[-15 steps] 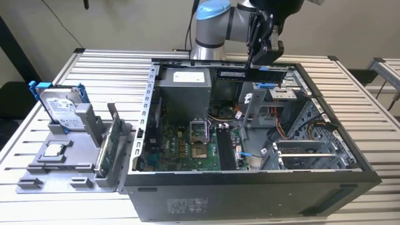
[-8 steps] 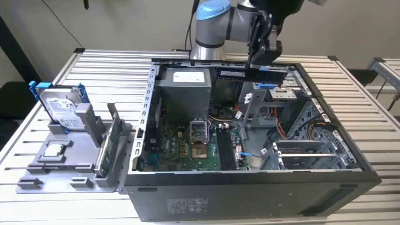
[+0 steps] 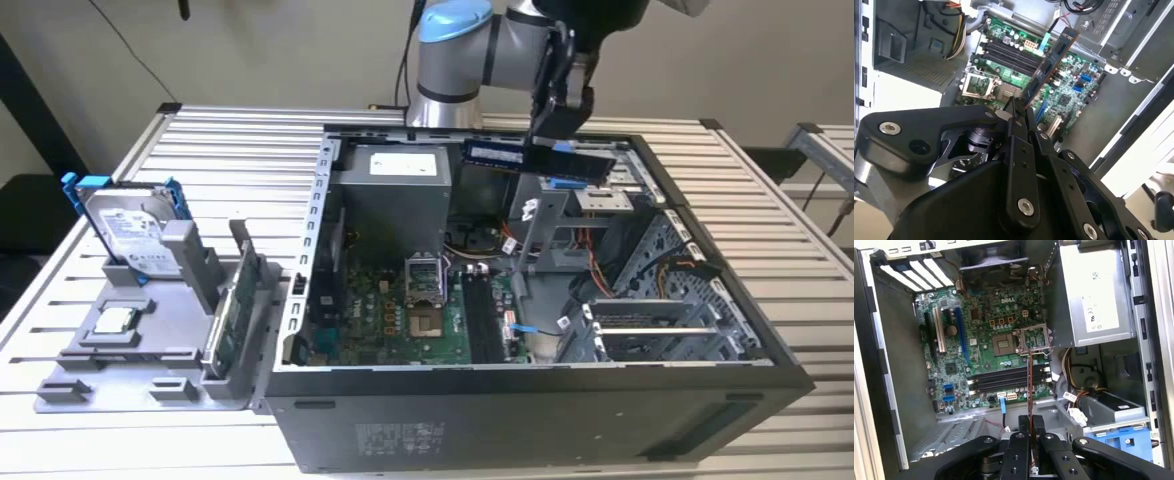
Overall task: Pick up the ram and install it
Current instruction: 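Insert the ram into the slot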
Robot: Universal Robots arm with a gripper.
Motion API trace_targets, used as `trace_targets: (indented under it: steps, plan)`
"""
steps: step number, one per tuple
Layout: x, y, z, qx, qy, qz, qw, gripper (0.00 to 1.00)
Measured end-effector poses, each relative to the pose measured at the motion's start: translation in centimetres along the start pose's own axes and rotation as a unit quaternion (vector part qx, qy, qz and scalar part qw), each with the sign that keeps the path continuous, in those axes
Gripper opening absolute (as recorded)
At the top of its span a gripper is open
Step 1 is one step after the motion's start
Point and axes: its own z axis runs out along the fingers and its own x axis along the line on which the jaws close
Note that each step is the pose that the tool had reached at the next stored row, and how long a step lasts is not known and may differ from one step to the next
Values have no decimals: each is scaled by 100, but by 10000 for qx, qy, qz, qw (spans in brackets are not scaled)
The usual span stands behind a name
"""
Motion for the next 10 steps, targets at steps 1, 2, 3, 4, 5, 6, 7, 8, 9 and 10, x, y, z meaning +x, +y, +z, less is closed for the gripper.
trace_targets:
  steps: [1, 2, 3, 4, 5, 6, 7, 8, 9, 10]
  plan:
    - [0, 0, 0, 2, -3, 78, 10000, 14]
    - [0, 0, 0, 4, -5, 156, 9999, 14]
    - [0, 0, 0, 6, -8, 238, 9997, 14]
    - [0, 0, 0, 8, -11, 317, 9995, 14]
    - [0, 0, 0, 10, -13, 398, 9992, 14]
    - [0, 0, 0, 12, -16, 482, 9988, 14]
    - [0, 0, 0, 14, -18, 566, 9984, 14]
    - [0, 0, 0, 16, -21, 643, 9979, 14]
    - [0, 0, 0, 18, -24, 725, 9974, 14]
    - [0, 0, 0, 20, -26, 804, 9968, 14]
